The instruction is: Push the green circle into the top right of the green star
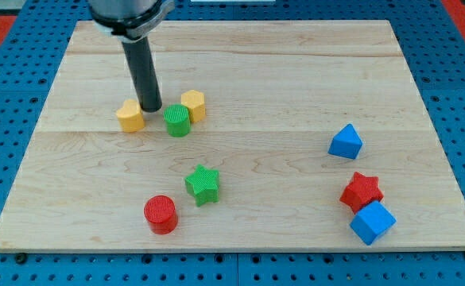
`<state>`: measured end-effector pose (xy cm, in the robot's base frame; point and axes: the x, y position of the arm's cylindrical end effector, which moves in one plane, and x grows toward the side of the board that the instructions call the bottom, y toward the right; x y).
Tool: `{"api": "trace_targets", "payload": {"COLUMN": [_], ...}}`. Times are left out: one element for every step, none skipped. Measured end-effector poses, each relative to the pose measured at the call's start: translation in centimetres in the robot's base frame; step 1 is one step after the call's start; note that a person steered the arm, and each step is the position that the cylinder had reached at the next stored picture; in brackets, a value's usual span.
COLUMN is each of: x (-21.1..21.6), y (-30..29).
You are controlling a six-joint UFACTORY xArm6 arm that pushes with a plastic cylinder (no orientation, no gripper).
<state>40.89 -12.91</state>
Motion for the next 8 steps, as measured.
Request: {"api": "trace_targets", "payload": {"x": [0.8, -0.1, 0.7, 3.4, 5.8, 5.9, 5.9, 8.1], "y": [3.6, 6.0, 7.4, 7.9, 8.1, 10.3, 13.8, 10.9]}}
